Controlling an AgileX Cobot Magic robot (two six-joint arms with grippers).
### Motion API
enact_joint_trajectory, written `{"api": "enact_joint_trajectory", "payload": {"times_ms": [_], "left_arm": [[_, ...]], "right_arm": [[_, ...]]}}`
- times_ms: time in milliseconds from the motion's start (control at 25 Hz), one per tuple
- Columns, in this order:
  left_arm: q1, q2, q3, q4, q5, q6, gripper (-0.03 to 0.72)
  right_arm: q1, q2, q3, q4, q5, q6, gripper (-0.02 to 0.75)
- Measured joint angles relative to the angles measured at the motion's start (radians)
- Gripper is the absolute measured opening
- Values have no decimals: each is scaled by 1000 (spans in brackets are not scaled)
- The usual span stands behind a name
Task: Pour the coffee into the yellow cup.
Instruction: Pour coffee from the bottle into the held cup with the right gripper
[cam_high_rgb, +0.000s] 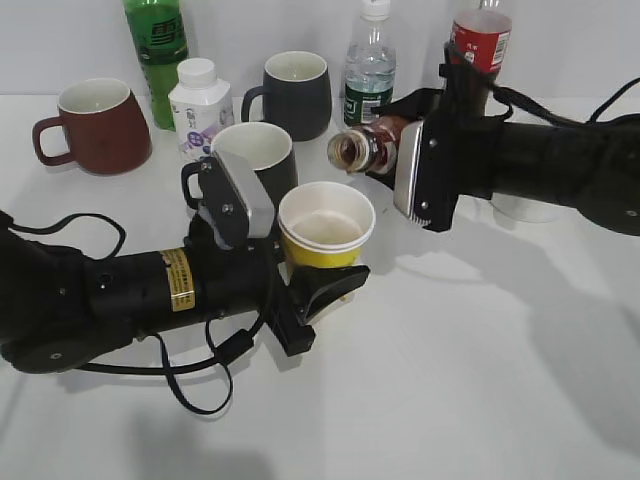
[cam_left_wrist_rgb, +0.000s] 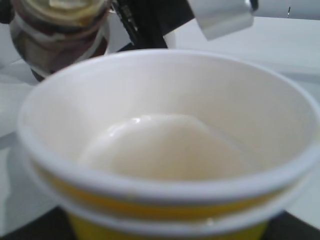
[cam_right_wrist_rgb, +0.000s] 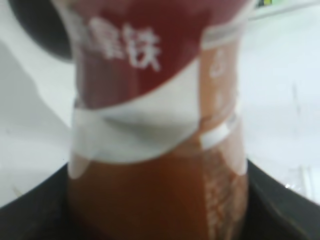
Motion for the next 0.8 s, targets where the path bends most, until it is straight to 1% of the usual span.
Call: {"api": "enact_joint_trajectory", "payload": {"times_ms": [280, 520, 800], "left_arm": [[0, 0, 0, 2, 0, 0, 419], [0, 0, 0, 4, 2, 0, 419], [0, 18, 0, 4, 2, 0, 419]], "right_arm": [[0, 0, 0, 2, 6, -126, 501], [0, -1, 0, 4, -8, -177, 501], [0, -3, 0, 39, -29, -265, 501]]}}
